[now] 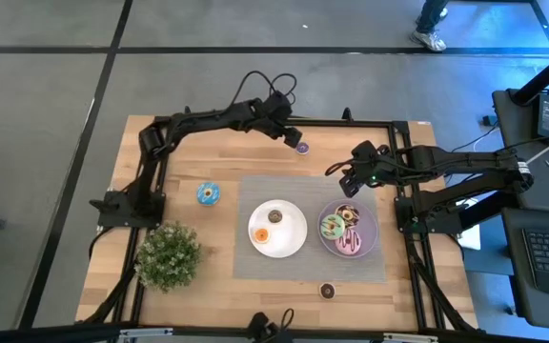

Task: Pick & Place donuts
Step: Put the small blue donut on the white plate

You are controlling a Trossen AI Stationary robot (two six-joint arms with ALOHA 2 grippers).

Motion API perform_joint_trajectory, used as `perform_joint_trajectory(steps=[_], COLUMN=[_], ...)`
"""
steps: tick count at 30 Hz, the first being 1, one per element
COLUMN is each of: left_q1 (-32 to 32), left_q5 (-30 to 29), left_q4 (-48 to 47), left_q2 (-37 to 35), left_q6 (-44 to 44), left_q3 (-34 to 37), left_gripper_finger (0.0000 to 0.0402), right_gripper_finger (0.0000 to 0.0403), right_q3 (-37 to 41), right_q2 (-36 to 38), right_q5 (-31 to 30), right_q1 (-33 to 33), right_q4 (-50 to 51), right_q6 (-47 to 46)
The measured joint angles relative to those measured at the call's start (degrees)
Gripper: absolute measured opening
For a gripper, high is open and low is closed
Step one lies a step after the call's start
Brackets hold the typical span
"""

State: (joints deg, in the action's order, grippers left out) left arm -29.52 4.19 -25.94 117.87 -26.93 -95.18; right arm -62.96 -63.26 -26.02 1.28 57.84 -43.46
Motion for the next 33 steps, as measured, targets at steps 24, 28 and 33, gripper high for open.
perform_joint_trajectory(steps=[24,28,33], left_q1=[1.96,2.22,3.35], left_q5=[-4.76,-1.20,-7.49], left_q4=[-3.92,-5.07,-9.77], left_q2=[12.18,12.22,5.78], left_q6=[0.65,0.95,5.31], left_q3=[-10.10,-10.10,-10.00], left_gripper_finger=[0.0251,0.0251,0.0251], right_gripper_finger=[0.0170,0.0170,0.0170], right_q3=[0.00,0.00,1.69], right_q2=[0.00,-0.67,-3.20], right_q5=[0.15,-0.98,-2.42], right_q1=[0.01,-0.26,-3.04], right_q4=[-0.20,-1.22,-2.90], right_q6=[-1.27,-1.62,-4.28])
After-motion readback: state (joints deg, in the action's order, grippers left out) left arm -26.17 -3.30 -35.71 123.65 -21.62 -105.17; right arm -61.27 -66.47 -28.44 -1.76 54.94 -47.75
